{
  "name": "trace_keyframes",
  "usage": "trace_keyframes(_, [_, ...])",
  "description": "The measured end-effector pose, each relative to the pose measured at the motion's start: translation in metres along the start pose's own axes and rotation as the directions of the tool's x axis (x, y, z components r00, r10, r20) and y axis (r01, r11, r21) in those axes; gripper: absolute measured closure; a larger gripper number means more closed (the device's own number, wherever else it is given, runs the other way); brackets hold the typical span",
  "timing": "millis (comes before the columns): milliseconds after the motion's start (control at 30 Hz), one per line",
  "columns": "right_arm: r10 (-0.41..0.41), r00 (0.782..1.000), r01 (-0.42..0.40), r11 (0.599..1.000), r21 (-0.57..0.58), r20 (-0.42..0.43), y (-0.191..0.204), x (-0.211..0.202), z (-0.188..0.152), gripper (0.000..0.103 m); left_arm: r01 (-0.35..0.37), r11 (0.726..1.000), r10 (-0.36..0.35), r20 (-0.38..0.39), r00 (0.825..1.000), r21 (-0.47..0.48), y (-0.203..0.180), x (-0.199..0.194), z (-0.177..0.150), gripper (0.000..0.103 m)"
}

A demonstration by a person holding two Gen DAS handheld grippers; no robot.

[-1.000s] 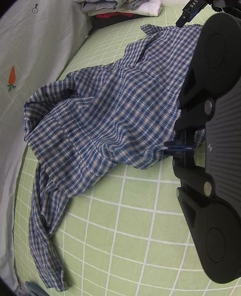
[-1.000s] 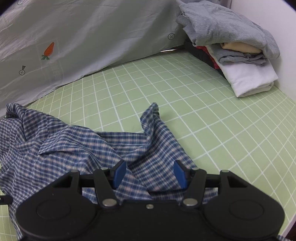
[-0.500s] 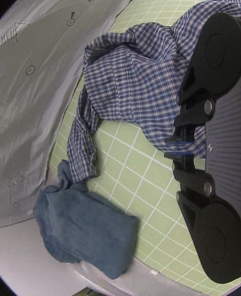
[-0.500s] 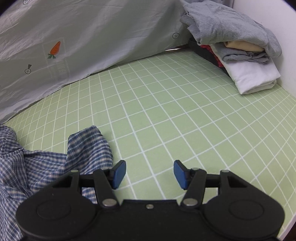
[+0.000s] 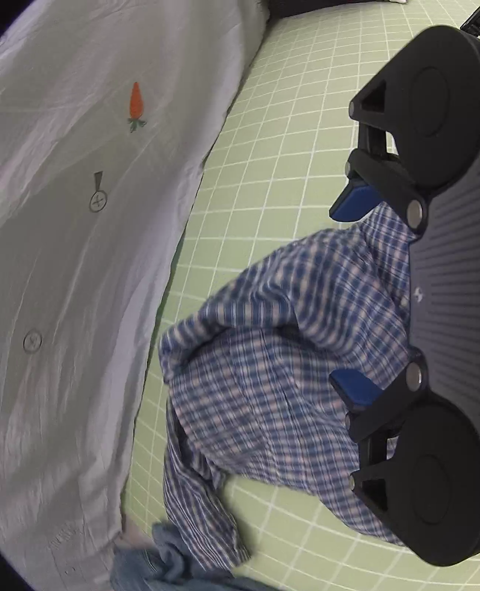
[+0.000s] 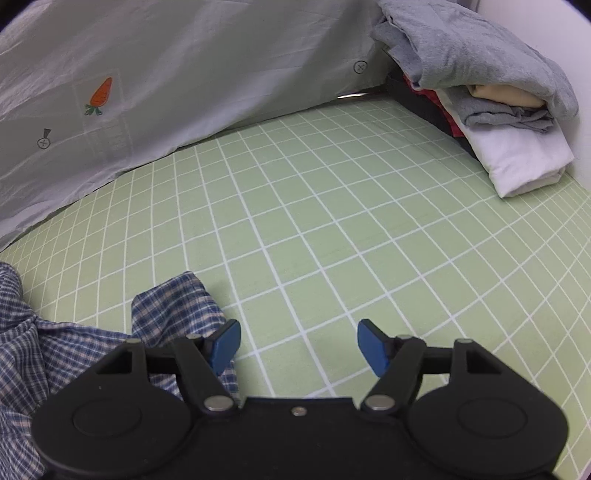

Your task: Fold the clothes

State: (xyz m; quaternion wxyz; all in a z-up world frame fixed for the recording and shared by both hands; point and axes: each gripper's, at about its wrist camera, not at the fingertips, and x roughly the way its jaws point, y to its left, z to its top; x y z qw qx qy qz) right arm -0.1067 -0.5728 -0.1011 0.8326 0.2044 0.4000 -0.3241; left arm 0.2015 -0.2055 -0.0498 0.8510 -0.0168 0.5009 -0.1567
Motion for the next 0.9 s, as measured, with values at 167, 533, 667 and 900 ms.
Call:
trace_keyframes(167, [-0.048,0.998,0.05,0.997,0.066,-0.027,-0.015,0.012,0.0,0.032,-0.107,0.994,0.106,-0.061,0.993,-0.022,-0.008,0.041,0.018,0.018])
trace_keyframes(533, [-0.014,0.999,0.014,1.0,0.006,-0.042,0.003,0.026,0.007,0.032,0.412,0.911,-0.412,-0.025,0.911,-0.01,0.015,-0.029,-0.026,0.095])
trace_keyframes(667, [0.022,0.999,-0.023,0.999,-0.038,-0.03,0.019,0.024,0.01,0.032,0.357,0.926,-0.362,-0.019,0.932,-0.124,0.043,-0.039,-0.063,0.089])
trace_keyframes(900, [0.092,0.996,-0.094,0.988,-0.123,-0.019,0.054,0.023,0.017,0.032,0.115,0.938,-0.126,-0.012,0.992,-0.325,0.103,-0.033,-0.077,0.079])
